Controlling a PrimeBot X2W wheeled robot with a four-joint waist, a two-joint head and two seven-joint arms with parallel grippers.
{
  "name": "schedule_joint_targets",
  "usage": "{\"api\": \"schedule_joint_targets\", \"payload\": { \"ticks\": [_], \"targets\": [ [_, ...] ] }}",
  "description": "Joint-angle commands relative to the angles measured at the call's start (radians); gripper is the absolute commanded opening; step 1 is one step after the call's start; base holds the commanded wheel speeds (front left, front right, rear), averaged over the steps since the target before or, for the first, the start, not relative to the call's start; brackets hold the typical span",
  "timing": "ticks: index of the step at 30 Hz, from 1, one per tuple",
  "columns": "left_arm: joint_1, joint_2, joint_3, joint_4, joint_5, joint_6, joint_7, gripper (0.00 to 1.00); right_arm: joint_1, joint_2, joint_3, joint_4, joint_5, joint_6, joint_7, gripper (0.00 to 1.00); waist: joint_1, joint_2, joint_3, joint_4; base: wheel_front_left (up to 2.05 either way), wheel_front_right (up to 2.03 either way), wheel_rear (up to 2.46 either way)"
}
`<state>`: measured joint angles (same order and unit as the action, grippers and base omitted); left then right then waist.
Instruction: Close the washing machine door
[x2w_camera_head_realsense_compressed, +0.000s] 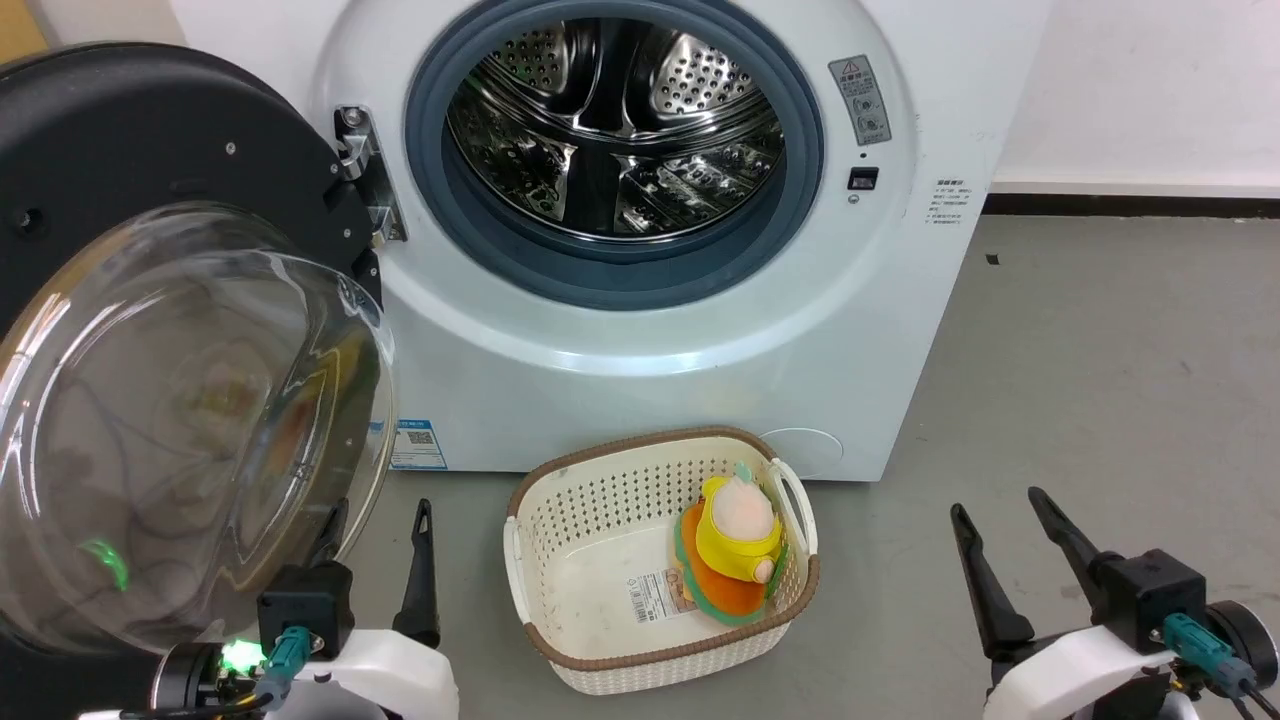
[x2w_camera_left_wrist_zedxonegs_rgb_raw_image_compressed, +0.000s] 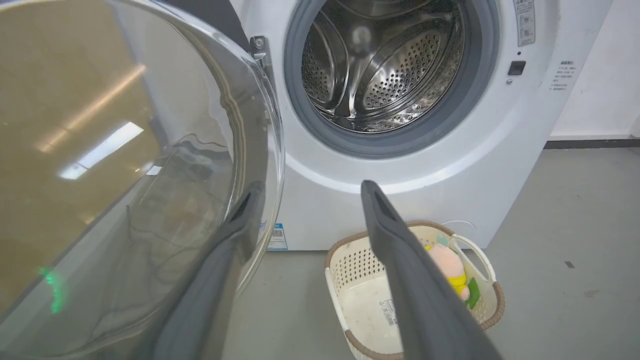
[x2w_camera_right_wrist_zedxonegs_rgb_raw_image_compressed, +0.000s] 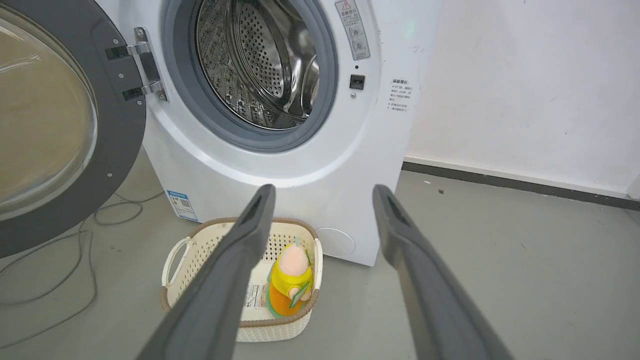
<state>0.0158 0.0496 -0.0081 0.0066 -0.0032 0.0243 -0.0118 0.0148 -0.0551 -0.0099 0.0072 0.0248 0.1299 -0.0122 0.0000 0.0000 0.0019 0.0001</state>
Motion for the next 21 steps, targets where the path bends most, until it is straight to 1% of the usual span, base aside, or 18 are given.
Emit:
{"api": "schedule_joint_targets", "payload": {
  "ticks": [1,2,11,21],
  "targets": [
    [-0.006,0.000,-0.004,0.001,-0.002,0.010,-0.013,1.00,0.000,0.000,-0.006,0.001,0.013,0.000,-0.012,1.00,0.0000,0.0000,0.000,0.000,0.00,0.00,0.00],
    [-0.006,0.000,-0.005,0.001,-0.001,0.013,-0.015,0.00,0.000,0.000,-0.007,0.001,0.016,0.000,-0.015,1.00,0.0000,0.0000,0.001,0.001,0.00,0.00,0.00],
    [-0.020,0.008,-0.016,-0.018,0.002,0.034,-0.033,0.00,0.003,0.001,-0.014,0.001,0.040,0.000,-0.033,1.00,0.0000,0.0000,0.002,0.012,0.00,0.00,0.00],
    [-0.063,0.026,-0.014,-0.084,-0.005,0.046,-0.054,0.00,0.004,0.001,-0.027,0.002,0.069,0.000,-0.054,1.00,0.0000,0.0000,0.008,0.046,0.00,0.00,0.00]
  ]
}}
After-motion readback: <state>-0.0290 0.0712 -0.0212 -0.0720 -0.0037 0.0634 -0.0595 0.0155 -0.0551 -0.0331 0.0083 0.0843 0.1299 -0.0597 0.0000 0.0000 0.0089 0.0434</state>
